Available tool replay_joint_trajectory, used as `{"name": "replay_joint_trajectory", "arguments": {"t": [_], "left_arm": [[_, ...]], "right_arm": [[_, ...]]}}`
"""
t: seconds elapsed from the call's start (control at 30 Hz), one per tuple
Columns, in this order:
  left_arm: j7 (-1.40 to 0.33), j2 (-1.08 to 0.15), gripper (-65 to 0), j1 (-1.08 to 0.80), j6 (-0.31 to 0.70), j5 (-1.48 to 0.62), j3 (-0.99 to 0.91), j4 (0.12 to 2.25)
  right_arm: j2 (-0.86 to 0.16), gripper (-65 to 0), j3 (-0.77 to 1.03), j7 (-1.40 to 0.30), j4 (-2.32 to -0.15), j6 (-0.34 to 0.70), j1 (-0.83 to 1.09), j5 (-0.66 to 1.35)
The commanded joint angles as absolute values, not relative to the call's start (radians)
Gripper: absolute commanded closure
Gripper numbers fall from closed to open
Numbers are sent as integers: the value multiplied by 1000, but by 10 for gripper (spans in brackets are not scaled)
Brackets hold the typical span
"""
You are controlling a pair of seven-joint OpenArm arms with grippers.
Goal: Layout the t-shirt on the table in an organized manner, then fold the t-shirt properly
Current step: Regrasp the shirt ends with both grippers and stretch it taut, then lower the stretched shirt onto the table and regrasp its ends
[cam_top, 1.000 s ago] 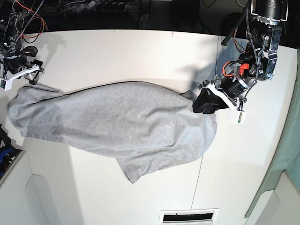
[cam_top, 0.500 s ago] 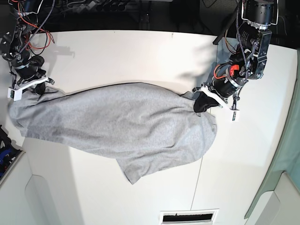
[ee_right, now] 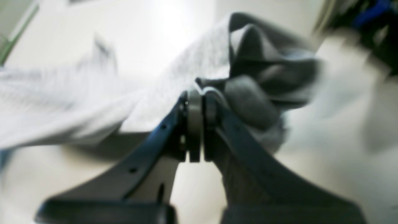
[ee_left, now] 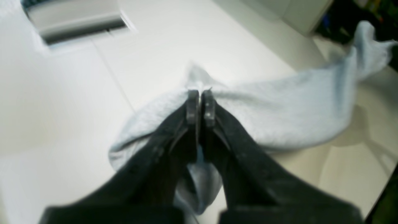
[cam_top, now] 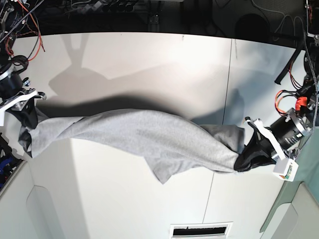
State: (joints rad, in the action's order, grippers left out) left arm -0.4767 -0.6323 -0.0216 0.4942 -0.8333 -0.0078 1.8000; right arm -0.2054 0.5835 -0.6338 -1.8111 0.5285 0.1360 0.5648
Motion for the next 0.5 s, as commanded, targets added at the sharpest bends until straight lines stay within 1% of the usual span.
{"name": "replay_joint_trajectory", "arguments": {"t": [0.0, 0.13, 0.23, 0.33, 0.37, 0.47], "left_arm": [[-459, -666, 0, -5, 487, -849, -32, 1856], [-468, -715, 0, 9, 451, -845, -92, 1930], [-469, -714, 0, 28, 437, -796, -97, 1895], [-498, -692, 0, 27, 440, -796, -88, 1815], [-527, -682, 0, 27, 450, -804, -81, 1789], [-638, -648, -4, 21, 522, -845, -64, 1731]], "right_arm": [[-234, 0, 613, -612, -1863, 532, 125, 606], [-276, 0, 685, -611, -1916, 531, 110, 659], [-297, 0, 700, -611, -1906, 528, 94, 625], [-302, 0, 693, -627, -1868, 528, 94, 606], [-302, 0, 690, -636, -1847, 528, 95, 606], [-302, 0, 685, -678, -1767, 528, 95, 606]]}}
